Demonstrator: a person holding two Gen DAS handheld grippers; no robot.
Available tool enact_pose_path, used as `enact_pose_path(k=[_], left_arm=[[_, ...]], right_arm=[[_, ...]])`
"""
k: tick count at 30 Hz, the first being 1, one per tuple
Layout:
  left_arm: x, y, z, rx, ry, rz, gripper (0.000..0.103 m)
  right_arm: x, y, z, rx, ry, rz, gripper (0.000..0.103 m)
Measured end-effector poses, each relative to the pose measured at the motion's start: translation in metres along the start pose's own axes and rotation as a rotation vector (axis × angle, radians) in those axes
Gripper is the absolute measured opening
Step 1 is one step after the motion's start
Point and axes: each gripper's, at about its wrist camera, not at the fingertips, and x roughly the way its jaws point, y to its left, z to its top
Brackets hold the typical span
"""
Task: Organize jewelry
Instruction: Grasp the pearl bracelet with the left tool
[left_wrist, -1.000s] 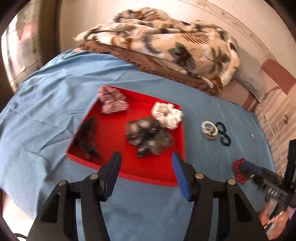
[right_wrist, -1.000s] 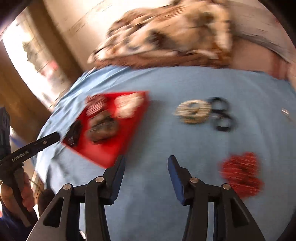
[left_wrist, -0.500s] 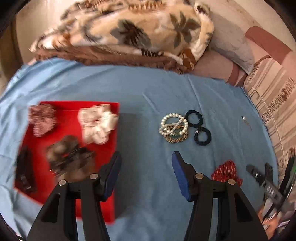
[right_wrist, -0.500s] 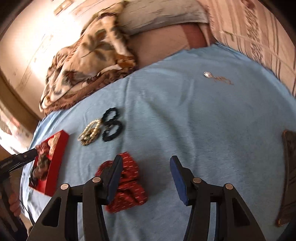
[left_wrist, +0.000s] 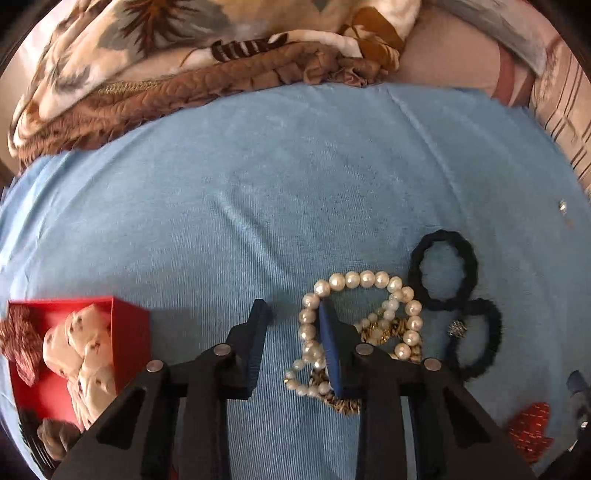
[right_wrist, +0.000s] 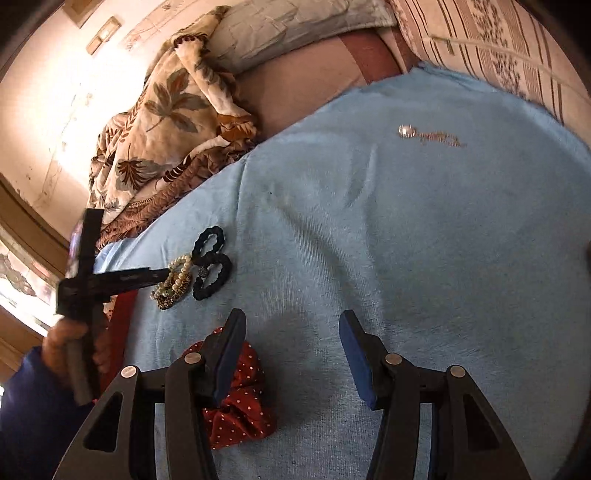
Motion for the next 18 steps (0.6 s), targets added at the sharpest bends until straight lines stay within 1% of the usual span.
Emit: enact_pose_path(k=[1,2,3,5,7,9,10,15,18], left_arm=[[-0.001,-0.003,0.001,0.015,-0.001,0.000,0.018],[-0.002,-0.005,0.000,0.027,0.008,-0.032,0.009],[-0.005,-0.008,0.000,0.027,0.009,-0.043,0.009],[-0.017,-0.012,-0.004,0.035,-0.018,-0.071,0.009],[-0.033,-0.014,-0.008,0.021,-0.037,-0.106,0.009],[-0.054,-0.014,-0.013,0.002,-0.063,-0.158,0.009],[-0.070,-0.014,-0.018,0.000,-0.082,-0.181,0.009],[-0.134,-0.016,-0.041,0.021,-0.161,-0.258,0.009],[-0.163,-0.013,-0.066,0.026,-0.190,-0.300,0.009]], right_arm=[[0.002,-0.002,0.001,0.016,0.007,0.012,0.057],[0.003,-0.003,0.001,0.024,0.010,0.016,0.057],[0.003,-0.005,0.001,0.033,0.010,0.018,0.057],[0.003,-0.007,0.002,0.047,0.007,0.020,0.057],[0.001,-0.008,0.001,0.051,0.001,0.012,0.057],[-0.001,-0.008,0.001,0.050,-0.008,0.005,0.057],[-0.002,-0.008,0.000,0.048,-0.011,0.003,0.057],[-0.004,-0.005,-0.002,0.036,-0.011,-0.004,0.057],[-0.003,-0.004,-0.005,0.030,-0.002,-0.004,0.057]])
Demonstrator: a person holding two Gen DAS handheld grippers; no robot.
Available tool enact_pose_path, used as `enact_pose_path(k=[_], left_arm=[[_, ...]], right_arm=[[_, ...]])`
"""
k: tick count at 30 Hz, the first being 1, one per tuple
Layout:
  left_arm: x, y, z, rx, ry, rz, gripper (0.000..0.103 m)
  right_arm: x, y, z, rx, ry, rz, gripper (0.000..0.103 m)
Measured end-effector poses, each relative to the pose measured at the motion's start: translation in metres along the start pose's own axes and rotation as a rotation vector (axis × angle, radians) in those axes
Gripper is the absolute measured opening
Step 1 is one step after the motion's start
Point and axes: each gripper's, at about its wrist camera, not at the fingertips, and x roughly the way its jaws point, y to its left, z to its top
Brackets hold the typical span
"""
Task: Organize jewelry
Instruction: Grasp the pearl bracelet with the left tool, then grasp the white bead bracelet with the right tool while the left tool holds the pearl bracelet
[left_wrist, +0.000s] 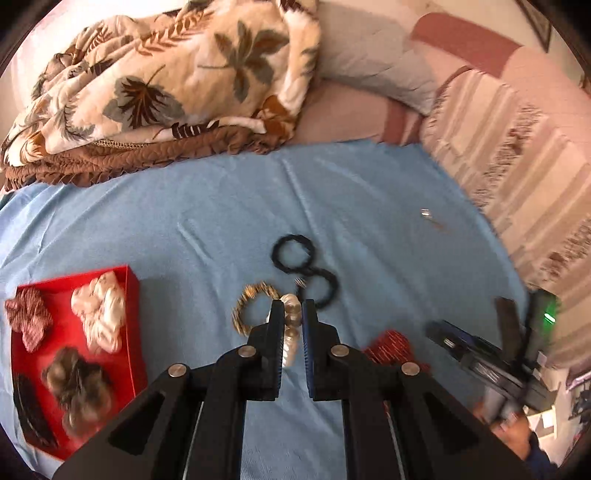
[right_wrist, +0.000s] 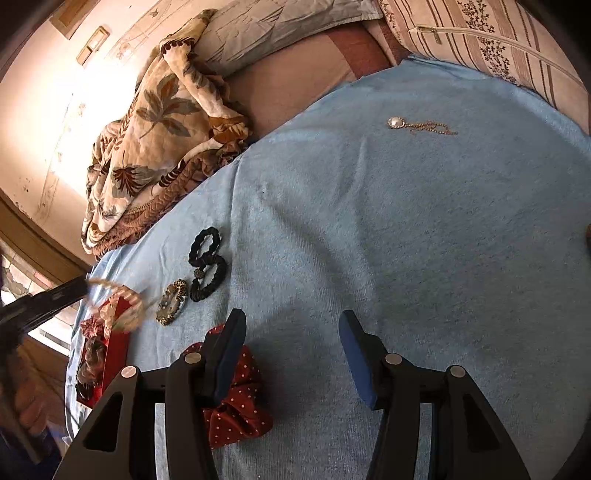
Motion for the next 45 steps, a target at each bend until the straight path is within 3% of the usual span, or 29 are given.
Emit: enact_pose_path(k=[5,11,15,20,24,29,31,33,35,37,45], left_arm=[[-0.014,0.008,-0.050,-0.029,0.027,0.005,0.009],[0.007,0.046,-0.114,-0.172,0.137,0.023,0.009],[0.008,0.057,-0.136,-0.189,0.145,0.047,0.009],[0.014,0.065,-0.145,-0.194,0.148,0.052,0.009],[0.018,0.065,-0.147,-0.178,0.149,0.052,0.009],[0.023,0.059,-0.148,-0.159,0.126,0.059,0.009],[0.023,0.058,-0.148,-0.161,0.118,0.066,0.009],[0.021,0.056,-0.148,-0.167,0.114,0.057,0.009],[0.014,0.055,-0.148,-0.180,0.100,0.036,0.009],[0.004,0.052,-0.147,-0.180,0.078,0.030,0.009],[-0.059,0.055,-0.140,-0.208,-0.025,-0.005,0.009]], right_arm=[[0.000,0.006,-0.006,-0.024,0.013,0.003,0.057],[-0.013,0.026,-0.012,-0.113,-0.017,-0.033,0.057],[-0.032,0.059,-0.021,-0.195,-0.017,0.059,0.057],[-0.012,0.115,-0.052,-0.380,0.125,0.156,0.057],[0.024,0.130,-0.066,-0.434,0.195,0.102,0.046],[0.056,0.130,-0.071,-0.452,0.231,0.027,0.044],[0.062,0.136,-0.074,-0.496,0.218,-0.004,0.043],[0.063,0.141,-0.076,-0.528,0.205,-0.038,0.036],[0.063,0.143,-0.079,-0.552,0.199,-0.071,0.018],[0.063,0.142,-0.077,-0.554,0.199,-0.085,0.007],[0.031,0.152,-0.065,-0.474,0.162,-0.008,0.007]])
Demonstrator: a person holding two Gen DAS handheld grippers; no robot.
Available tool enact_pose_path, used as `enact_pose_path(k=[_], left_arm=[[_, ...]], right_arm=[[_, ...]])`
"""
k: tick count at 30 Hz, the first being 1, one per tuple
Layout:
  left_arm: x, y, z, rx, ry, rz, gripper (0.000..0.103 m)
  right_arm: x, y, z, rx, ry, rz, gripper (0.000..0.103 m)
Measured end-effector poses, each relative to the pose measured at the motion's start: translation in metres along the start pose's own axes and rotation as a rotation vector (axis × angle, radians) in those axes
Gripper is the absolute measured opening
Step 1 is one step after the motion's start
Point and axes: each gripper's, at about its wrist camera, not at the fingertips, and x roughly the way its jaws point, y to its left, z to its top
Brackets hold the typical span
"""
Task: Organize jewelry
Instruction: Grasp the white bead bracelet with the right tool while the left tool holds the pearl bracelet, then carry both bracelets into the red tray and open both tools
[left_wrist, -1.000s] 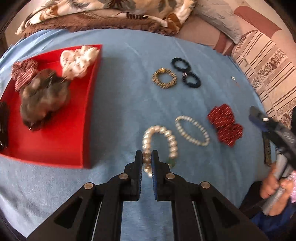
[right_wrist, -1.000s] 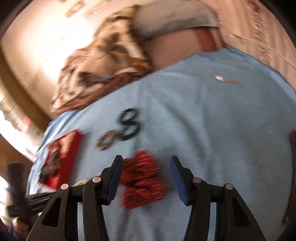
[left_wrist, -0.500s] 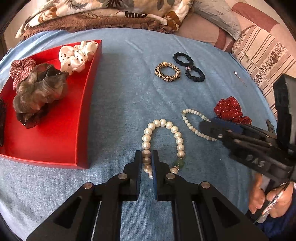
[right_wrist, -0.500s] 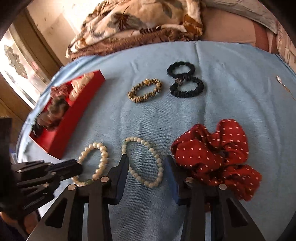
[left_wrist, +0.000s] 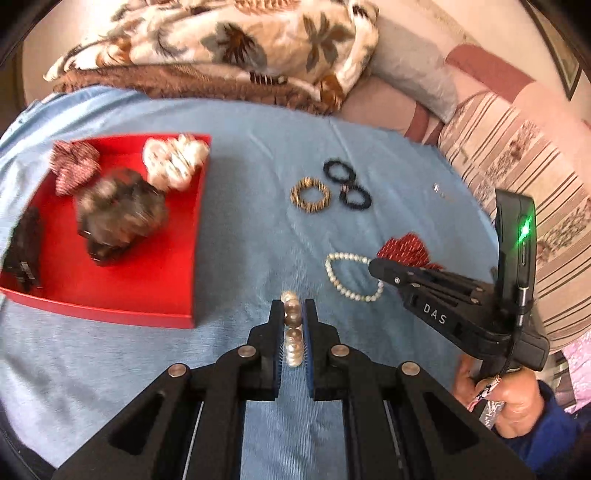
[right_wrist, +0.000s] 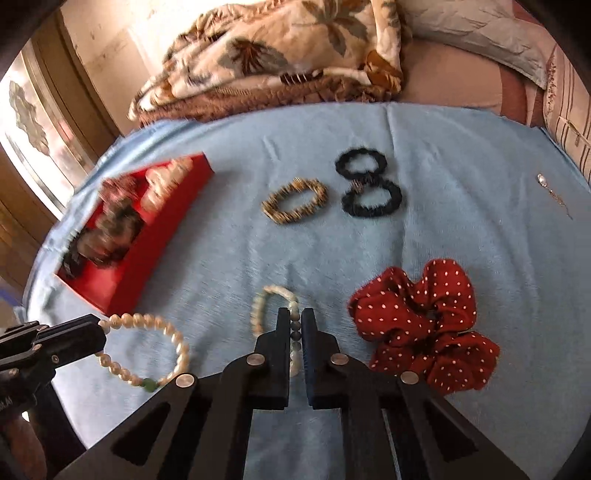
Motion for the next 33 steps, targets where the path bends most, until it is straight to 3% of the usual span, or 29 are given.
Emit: enact_pose_path(k=[9,16,25,31,33], left_arm=[[-0.067,0.047,0.017,-0.100,-0.115,0.041,0.009],[-0.079,0.109,0.035,-0.182,-0.126,0.124,0.009],[-0.060,0.164,0.044,-0.265,-0.097,0.125,0.009],[-0.038,0.189,0.043,-0.283,-0.068,0.220,0.009],[-0.032,0.198,0.041,-0.299,-0.057,0.231,0.009]], right_arm=[[-0.053,0.041,0.018,-0.049,-0.087,0.050,0.007],[-0.065,0.076,0.032,-0.079,-0.097,0.096,0.007],[-0.039,0.145,0.053,-0.144,-0.036,0.166,0.007],[0.005,0.186,0.059,-0.112,0.051,0.280,0.007],[0.027,0.194,0.056,-0.110,0.088,0.271,0.007]])
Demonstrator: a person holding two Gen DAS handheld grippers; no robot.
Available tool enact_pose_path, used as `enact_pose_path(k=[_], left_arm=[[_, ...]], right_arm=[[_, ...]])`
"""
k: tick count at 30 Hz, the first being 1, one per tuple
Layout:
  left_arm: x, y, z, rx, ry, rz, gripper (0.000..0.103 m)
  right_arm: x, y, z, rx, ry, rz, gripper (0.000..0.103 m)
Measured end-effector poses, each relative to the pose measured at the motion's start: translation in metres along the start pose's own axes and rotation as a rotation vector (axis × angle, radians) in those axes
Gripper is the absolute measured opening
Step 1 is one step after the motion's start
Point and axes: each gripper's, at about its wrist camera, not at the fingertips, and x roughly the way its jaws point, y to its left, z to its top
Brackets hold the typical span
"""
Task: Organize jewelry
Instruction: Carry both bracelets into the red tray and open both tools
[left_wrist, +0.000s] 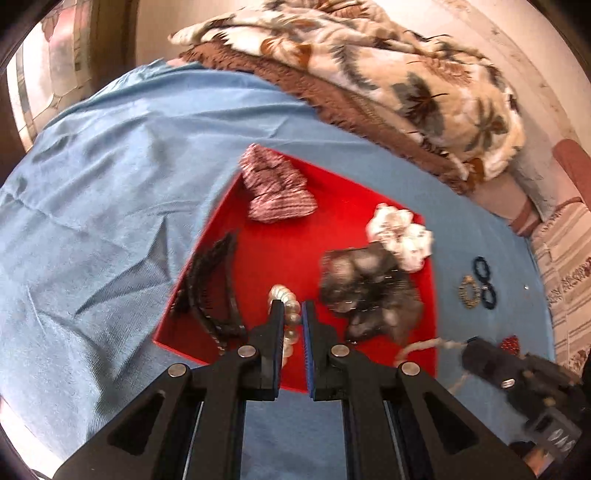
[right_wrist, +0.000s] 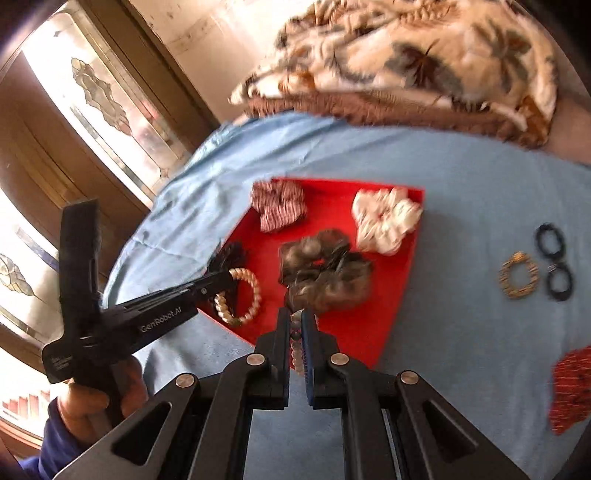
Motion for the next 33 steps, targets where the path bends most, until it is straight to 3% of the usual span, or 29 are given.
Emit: enact_pose_path(k=[7,9,10,11,14,19,21,24,28,33], left_arm=[[0.002,0.008,-0.006,-0.003,-0.013,0.011,0.013],[-0.004,0.008,-0.007,-0.009,-0.037,0.001,0.038],[-0.009,0.010,-0.008,-0.016,-0.061,-0.001,0.044],[-0.015,0.010,-0.009,-0.021,-0.092,-0.006,0.050],[-0.031,0.013,-0.018,-0.023,-0.181,-0.014,0.054],[-0.049,0.031,-0.037,-0.069,-0.389,0.124,0.057],[-0.049,0.039,-0.043,-0.076,-0.423,0.180,0.058],[-0.044,0.050,-0.044,-0.099,-0.418,0.206,0.058],[-0.046,0.061,-0.039,-0.130,-0.441,0.193,0.058],[-0.041,0.063,-0.036,-0.121,-0.433,0.187,0.059]], right_arm=[[0.043,-0.012,-0.017,-0.006,0.103,-0.094,0.008],[0.041,-0.016,-0.018,0.005,0.110,-0.091,0.008],[0.038,-0.016,-0.017,0.000,0.110,-0.096,0.012],[0.035,-0.015,-0.015,-0.013,0.107,-0.105,0.021],[0.022,-0.009,-0.010,-0.063,0.078,-0.137,0.051],[0.030,0.011,0.009,-0.172,0.083,-0.194,0.050],[0.047,0.019,0.014,-0.212,0.117,-0.217,0.040],[0.079,0.024,0.020,-0.237,0.181,-0.238,0.029],[0.114,0.025,0.034,-0.241,0.213,-0.274,0.028],[0.143,0.026,0.067,-0.237,0.192,-0.326,0.028]])
